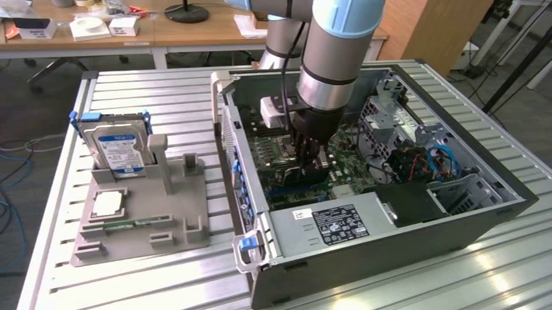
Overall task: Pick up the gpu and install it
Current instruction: 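Insert the gpu into the slot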
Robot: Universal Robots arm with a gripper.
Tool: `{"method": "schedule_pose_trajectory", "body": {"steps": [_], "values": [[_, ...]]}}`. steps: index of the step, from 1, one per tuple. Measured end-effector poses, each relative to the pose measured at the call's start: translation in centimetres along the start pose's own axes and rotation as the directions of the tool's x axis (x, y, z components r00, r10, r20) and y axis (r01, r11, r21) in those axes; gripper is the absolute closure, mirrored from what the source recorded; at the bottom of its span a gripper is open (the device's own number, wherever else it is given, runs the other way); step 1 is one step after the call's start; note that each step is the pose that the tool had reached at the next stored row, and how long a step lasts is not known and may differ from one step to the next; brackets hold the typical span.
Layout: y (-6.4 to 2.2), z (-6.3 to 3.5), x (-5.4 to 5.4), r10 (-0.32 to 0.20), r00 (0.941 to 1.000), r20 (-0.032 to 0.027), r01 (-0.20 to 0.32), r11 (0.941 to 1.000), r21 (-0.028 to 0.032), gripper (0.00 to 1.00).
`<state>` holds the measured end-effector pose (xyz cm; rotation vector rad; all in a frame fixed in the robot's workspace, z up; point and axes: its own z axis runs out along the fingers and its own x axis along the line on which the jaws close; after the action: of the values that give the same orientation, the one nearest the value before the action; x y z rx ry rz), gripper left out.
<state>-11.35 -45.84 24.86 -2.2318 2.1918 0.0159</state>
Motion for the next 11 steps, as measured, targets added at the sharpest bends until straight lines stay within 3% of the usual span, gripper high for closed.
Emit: {"method": "schedule_pose_trajectory", "body": {"steps": [11], "values": [[0.07,0.07,0.06,-0.002,1.0000,-0.0002,0.002,1.0000,-0.0001,0.73]]}}
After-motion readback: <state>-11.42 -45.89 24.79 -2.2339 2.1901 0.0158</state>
